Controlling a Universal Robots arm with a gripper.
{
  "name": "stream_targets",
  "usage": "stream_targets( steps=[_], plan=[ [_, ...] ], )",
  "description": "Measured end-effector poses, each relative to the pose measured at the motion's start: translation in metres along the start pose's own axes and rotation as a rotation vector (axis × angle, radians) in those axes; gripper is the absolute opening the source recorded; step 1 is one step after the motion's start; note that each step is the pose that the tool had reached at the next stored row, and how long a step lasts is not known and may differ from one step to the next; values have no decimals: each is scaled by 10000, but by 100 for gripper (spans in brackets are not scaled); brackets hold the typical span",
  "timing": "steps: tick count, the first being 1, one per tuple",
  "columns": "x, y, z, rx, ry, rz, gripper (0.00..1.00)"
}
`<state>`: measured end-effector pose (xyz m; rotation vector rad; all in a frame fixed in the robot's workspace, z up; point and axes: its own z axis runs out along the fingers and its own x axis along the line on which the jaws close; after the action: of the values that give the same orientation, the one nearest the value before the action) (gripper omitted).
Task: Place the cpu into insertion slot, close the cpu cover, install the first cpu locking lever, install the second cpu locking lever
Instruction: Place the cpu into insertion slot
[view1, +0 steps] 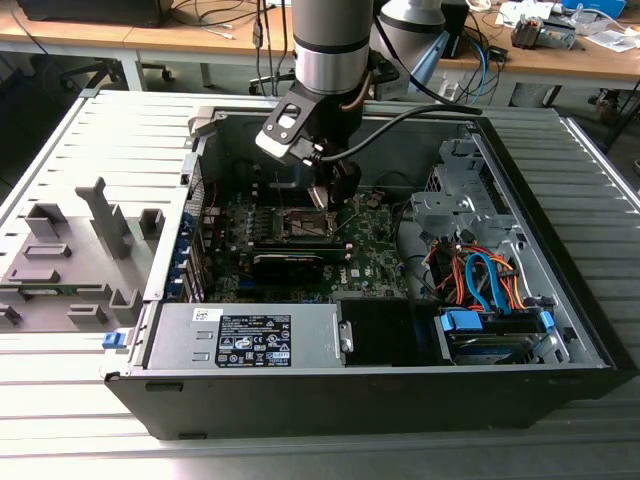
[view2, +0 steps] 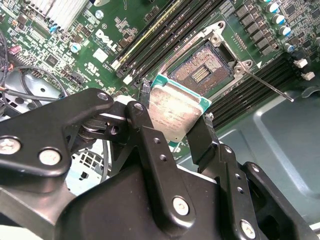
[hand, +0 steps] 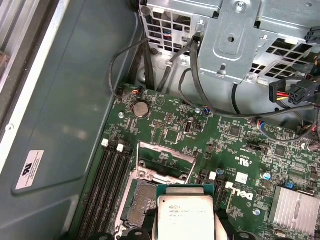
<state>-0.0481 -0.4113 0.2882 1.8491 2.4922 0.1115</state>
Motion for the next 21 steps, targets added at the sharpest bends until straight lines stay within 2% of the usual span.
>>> stream_targets(
  steps=[21],
  plan=[
    [0, 0, 0, -3, -14, 183, 54]
  ],
)
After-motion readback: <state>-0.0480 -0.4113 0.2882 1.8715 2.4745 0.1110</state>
